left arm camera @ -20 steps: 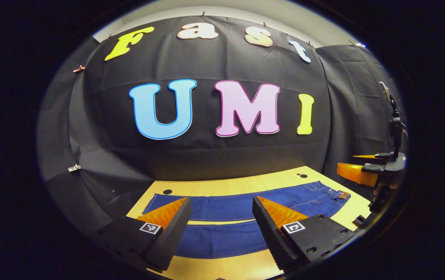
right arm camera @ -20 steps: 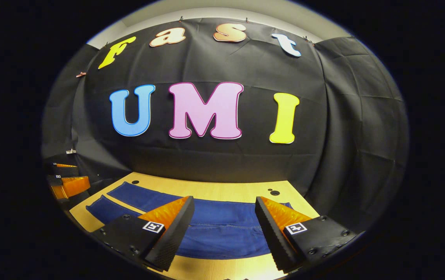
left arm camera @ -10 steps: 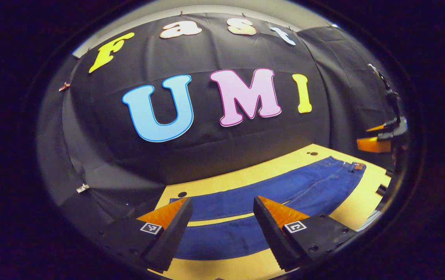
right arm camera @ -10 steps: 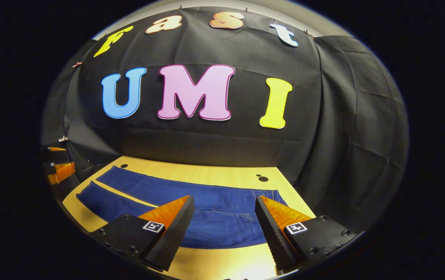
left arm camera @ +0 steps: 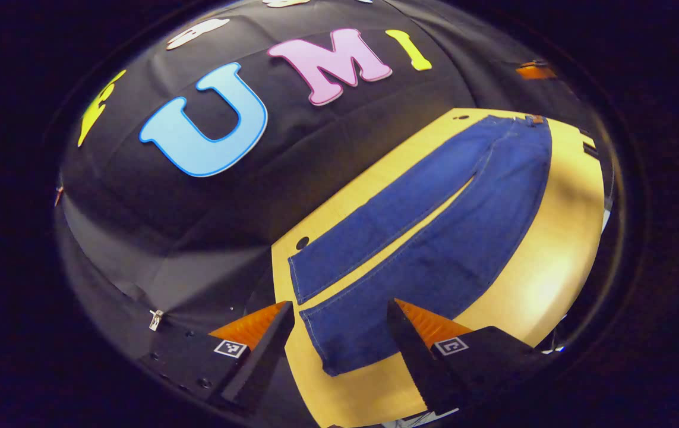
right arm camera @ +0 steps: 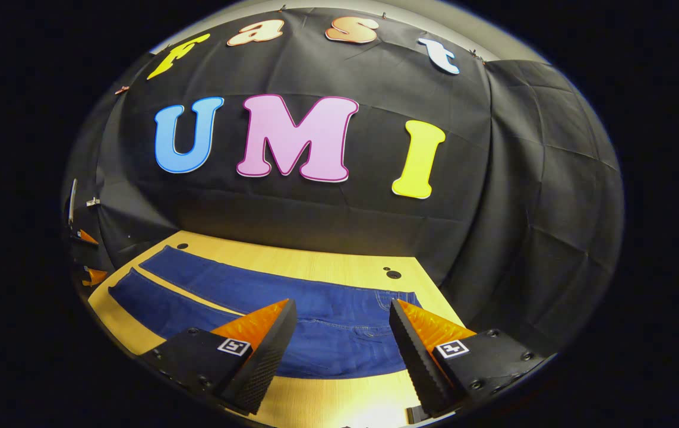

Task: Grasp the waist and the cuffs of the jeans and fold them to make the two legs overlap; first hold the waist and fold one-third of the jeans toward the cuffs, then hold the cuffs and fold the remaining one-third in the same direction to finish folding.

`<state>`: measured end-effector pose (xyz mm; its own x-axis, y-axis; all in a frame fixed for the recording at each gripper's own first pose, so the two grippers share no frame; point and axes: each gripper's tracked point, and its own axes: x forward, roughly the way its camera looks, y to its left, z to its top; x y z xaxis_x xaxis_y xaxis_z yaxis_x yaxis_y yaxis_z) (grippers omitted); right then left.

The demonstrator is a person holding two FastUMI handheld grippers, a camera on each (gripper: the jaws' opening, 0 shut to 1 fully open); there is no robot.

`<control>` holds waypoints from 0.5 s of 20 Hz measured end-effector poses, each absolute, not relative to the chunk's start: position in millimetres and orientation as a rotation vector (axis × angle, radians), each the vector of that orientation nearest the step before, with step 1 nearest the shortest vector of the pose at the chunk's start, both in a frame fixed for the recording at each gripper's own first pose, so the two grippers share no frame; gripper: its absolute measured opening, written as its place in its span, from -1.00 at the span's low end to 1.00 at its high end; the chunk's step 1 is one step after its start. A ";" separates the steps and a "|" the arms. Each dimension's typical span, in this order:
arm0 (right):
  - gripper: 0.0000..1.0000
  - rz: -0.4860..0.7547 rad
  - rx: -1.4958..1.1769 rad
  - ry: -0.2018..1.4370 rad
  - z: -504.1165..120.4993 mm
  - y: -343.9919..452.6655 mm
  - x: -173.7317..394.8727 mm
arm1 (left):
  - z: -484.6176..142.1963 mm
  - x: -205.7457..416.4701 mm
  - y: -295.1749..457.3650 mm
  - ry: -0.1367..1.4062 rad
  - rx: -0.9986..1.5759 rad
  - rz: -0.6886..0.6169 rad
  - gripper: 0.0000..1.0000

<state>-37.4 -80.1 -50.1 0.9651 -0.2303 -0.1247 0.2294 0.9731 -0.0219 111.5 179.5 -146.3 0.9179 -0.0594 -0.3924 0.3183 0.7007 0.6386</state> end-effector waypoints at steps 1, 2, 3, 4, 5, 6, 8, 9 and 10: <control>0.92 -0.235 -0.014 0.141 -53.2 -81.3 -37.9 | -158.7 115.9 192.6 0.394 0.824 -0.232 0.96; 0.94 -0.234 -0.018 0.152 -54.8 -82.4 -40.5 | -170.8 121.5 205.6 0.426 0.880 -0.249 0.96; 0.93 -0.240 -0.026 0.163 -57.2 -85.3 -43.5 | -183.7 125.7 215.9 0.462 0.932 -0.273 0.96; 0.93 -0.248 -0.033 0.173 -59.3 -88.6 -46.1 | -196.6 128.5 226.4 0.495 0.984 -0.295 0.97; 0.93 -0.255 -0.040 0.184 -61.6 -91.4 -49.6 | -208.5 129.7 233.8 0.528 1.043 -0.331 0.97; 0.93 -0.261 -0.045 0.199 -65.5 -94.6 -53.3 | -219.2 132.2 243.1 0.554 1.108 -0.367 0.97; 0.93 -0.275 -0.047 0.223 -72.4 -100.9 -59.5 | -239.2 129.8 261.9 0.606 1.232 -0.430 0.97; 0.93 -0.282 -0.046 0.232 -74.2 -103.5 -61.6 | -250.3 126.2 268.7 0.634 1.273 -0.455 0.97; 0.93 -0.288 -0.046 0.241 -76.9 -107.2 -63.6 | -260.7 125.8 277.2 0.662 1.304 -0.472 0.97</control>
